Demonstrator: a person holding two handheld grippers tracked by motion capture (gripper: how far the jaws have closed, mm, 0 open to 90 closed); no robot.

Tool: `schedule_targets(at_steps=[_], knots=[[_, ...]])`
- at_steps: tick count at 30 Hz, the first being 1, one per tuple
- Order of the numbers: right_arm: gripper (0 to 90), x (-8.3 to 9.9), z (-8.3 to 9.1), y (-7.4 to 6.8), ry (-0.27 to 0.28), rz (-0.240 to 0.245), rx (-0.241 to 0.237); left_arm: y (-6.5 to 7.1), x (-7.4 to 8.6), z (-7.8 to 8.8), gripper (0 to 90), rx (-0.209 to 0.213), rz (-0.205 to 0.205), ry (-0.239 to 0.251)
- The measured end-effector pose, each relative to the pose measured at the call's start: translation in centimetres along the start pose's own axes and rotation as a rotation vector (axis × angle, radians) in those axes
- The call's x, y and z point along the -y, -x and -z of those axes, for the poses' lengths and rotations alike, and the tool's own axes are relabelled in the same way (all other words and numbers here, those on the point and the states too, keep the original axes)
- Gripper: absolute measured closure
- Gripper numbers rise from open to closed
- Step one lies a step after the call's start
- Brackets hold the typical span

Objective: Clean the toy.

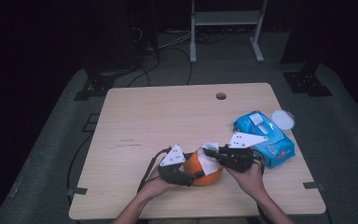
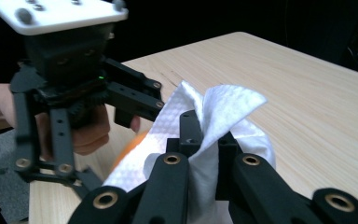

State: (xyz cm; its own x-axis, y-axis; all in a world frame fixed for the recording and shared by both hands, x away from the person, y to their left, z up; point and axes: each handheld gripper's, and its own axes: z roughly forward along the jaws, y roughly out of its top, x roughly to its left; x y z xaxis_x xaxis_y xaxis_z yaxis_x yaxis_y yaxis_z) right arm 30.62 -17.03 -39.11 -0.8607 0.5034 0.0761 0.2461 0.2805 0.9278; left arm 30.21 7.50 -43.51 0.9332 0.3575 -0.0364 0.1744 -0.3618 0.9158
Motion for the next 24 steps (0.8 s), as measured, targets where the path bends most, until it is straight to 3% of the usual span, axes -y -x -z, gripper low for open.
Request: schedule_targets(at_steps=[8,13,17,21,24], knots=[[86.0,0.7,0.9,0.1,-0.012,-0.002,-0.013,-0.7,0.1,0.7,23.5,0.096,0.007,0.021],[86.0,0.8,1.0,0.1,-0.015,-0.007,-0.019,-1.0,0.1,0.7,18.6,0.073,-0.028,0.008],[85.9,0.9,1.0,0.2,-0.016,-0.01,-0.023,-1.3,0.5,0.4,12.5,0.076,-0.014,-0.015],[85.9,0.8,1.1,0.4,-0.013,-0.013,-0.017,-1.1,0.4,0.3,28.4,0.066,-0.026,-0.018],[85.8,0.7,1.3,0.0,-0.007,-0.005,-0.017,-0.8,0.3,0.3,32.2,0.049,-0.033,-0.025]])
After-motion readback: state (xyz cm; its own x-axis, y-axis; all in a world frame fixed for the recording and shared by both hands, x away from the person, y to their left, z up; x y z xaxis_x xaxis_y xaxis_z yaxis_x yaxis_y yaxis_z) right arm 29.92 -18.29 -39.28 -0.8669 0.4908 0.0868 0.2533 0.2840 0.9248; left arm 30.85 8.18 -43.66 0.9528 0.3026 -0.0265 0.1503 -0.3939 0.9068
